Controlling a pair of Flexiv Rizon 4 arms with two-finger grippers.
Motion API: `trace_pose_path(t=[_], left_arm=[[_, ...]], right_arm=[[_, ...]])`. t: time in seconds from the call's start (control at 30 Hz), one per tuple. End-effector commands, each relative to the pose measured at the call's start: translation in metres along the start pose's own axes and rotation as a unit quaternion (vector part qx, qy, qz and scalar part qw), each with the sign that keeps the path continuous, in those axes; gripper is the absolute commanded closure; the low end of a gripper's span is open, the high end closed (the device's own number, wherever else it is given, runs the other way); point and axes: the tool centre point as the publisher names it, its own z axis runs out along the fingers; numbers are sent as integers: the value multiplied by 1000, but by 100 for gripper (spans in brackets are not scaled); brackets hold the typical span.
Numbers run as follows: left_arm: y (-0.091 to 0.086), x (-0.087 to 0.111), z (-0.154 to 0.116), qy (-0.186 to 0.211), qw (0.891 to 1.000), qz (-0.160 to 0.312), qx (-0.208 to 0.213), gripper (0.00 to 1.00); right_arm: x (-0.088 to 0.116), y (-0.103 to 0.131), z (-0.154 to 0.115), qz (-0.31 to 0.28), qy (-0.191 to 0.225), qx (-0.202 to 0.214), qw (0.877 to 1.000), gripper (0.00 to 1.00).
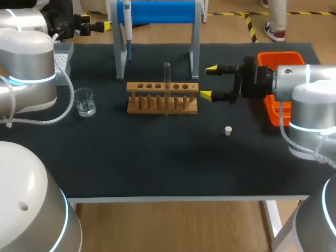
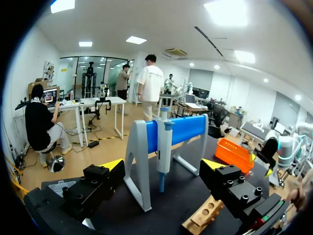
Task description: Invert the test tube, pick up the pipette, mount the tip to pipette, aspirate from beaker and dispense into the tube, eject the tip, return the pipette, and cap with the stopper.
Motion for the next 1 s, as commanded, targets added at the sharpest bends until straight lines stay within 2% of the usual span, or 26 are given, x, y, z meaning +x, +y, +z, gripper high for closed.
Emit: trace_pose_path(t=[0.03, 0.27, 0.5, 0.77, 0.87, 1.0], left_arm=[[1, 0, 1, -1, 1000, 0, 1, 0], [1, 0, 1, -1, 1000, 0, 1, 0], [27, 61, -1, 12, 999, 40, -19, 0], [68, 140, -2, 30, 997, 72, -28, 0], [82, 160, -2, 32, 996, 81, -30, 0], [96, 176, -4, 31, 995, 87, -27, 0]], right_arm=[[1, 0, 0, 0, -1, 0, 1000, 0], [1, 0, 0, 0, -1, 0, 1000, 0], [1, 0, 0, 0, -1, 0, 1000, 0], [1, 0, 0, 0, -1, 0, 1000, 0], [1, 0, 0, 0, -1, 0, 1000, 0], [1, 0, 0, 0, -1, 0, 1000, 0]])
